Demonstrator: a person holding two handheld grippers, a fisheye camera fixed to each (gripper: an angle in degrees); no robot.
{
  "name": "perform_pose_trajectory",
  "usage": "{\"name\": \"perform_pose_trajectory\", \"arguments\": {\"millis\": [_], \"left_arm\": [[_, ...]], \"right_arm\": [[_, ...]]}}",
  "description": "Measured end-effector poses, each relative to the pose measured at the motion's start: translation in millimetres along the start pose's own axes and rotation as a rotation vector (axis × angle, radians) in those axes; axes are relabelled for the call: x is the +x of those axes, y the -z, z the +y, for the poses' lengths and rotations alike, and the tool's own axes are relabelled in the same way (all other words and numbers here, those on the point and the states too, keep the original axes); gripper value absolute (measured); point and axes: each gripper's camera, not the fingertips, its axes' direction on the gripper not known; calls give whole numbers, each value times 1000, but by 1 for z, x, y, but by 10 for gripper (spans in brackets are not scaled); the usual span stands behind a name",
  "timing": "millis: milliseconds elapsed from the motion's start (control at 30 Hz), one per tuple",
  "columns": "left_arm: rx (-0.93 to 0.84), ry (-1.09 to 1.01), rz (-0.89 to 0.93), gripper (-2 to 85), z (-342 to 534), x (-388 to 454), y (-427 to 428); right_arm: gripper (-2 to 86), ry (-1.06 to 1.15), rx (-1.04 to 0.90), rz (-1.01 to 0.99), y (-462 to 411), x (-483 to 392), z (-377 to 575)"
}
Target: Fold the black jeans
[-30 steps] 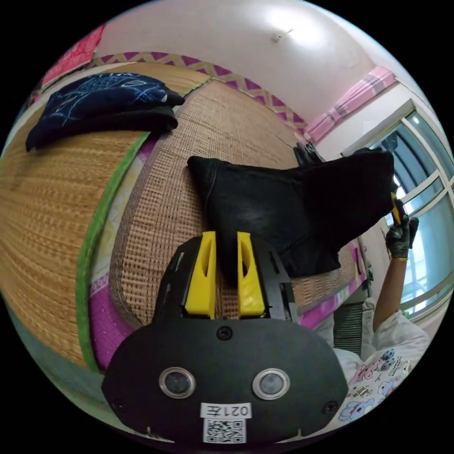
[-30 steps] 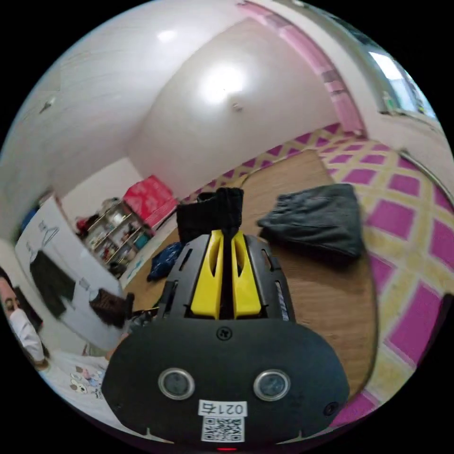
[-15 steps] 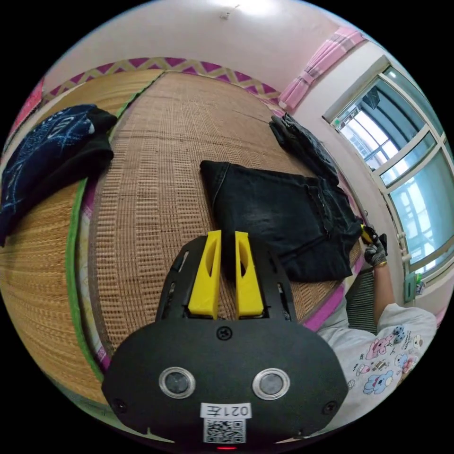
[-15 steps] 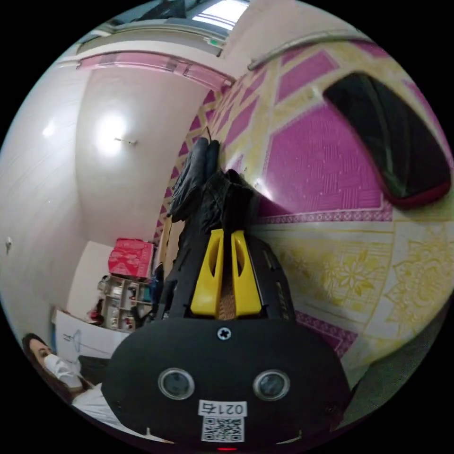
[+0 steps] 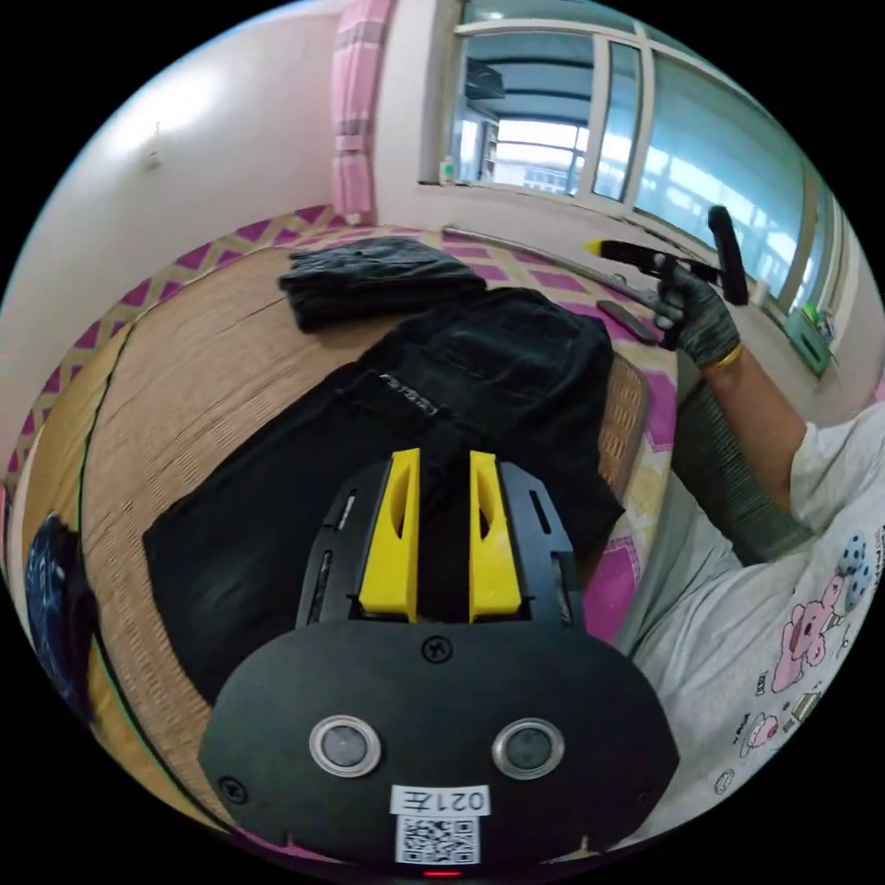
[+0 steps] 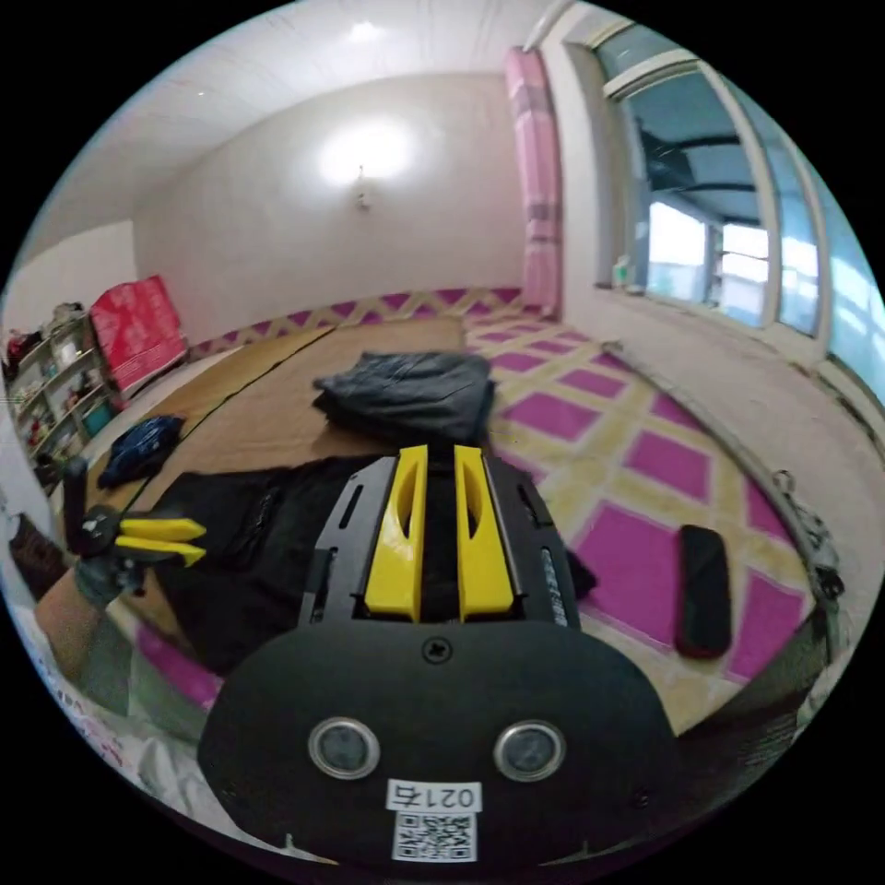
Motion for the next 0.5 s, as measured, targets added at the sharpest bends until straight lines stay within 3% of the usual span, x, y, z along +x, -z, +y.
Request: {"name": "perform_pose_trajectory", "arguments": {"millis": [100,200,267,333,433,500], "left_arm": [[-41,-88,-51,105,-22,16,-23],[-133,-105,-73,90,-29,15,-41],[-93,-64,-117,35,-26,6,-35],[-46,23,-32,3,-24,-13,-22],[153,217,100,-7,-7,-64,31],[245,277,83,-9,11,-95,78]], "right_arm": [[63,67,-171,-155,-51,-21,3],[59,152,-222,-160,-80,-43,13],[56,191,-245,-118,-92,-52,19],[53,187,-255,-105,-103,-53,24],[46,120,-308,-139,-115,-45,21],[41,77,-339,-165,-121,-40,19]]}}
